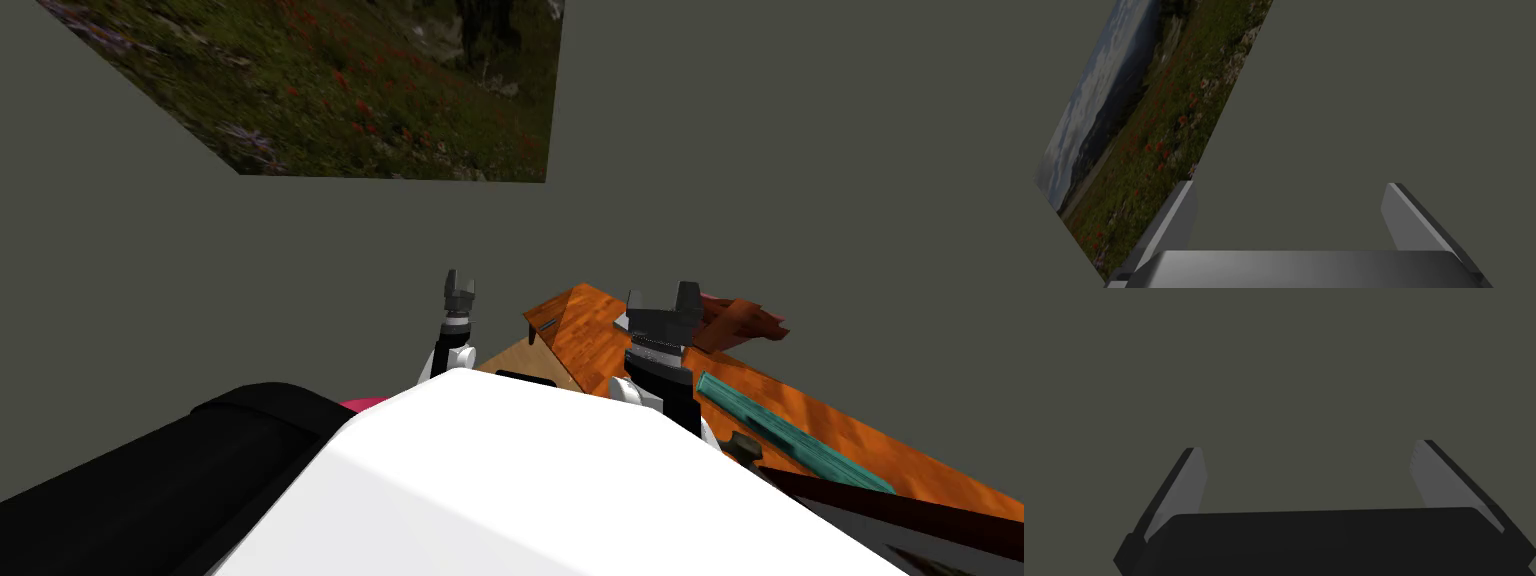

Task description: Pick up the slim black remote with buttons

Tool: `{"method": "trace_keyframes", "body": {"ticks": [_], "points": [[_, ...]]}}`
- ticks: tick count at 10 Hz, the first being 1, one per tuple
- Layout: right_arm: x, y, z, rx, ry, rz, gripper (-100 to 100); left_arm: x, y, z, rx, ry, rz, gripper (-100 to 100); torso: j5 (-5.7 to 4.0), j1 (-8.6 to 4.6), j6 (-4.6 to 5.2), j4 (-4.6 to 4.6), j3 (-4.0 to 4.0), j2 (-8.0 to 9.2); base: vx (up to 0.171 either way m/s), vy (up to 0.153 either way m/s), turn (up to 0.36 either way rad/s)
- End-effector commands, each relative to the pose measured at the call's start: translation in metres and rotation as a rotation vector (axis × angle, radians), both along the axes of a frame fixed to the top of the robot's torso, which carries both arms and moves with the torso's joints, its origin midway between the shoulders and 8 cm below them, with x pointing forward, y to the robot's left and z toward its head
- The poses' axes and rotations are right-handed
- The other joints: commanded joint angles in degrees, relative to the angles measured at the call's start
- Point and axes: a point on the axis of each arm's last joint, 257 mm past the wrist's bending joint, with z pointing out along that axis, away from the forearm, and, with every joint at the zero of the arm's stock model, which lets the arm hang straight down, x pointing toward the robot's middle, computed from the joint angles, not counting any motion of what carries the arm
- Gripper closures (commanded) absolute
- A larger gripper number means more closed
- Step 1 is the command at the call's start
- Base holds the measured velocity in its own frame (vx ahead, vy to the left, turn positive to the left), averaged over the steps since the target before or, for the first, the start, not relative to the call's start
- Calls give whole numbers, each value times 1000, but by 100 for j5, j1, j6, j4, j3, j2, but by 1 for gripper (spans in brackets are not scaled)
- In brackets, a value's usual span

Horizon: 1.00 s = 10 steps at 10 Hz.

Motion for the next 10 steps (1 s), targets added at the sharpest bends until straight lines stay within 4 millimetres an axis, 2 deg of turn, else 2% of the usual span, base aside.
{"method": "trace_keyframes", "body": {"ticks": [1, 6, 10], "points": [[7, 10, -7, -40, 23, 13, -100, 0, 0, 0, 0, 0, 0, 0, 0, 0, 0, 0, 0, 0, -25, 67, 144], [33, 56, -43, -215, 109, 66, -100, 0, 0, 0, 0, 0, 0, 0, 7, 31, -2, 3, 7, 12, -41, 80, 152], [55, 107, -98, -431, 195, 131, -100, 0, 0, 0, 0, 0, 0, 0, 7, 34, -3, 1, 4, 8, -21, 89, 229]]}}
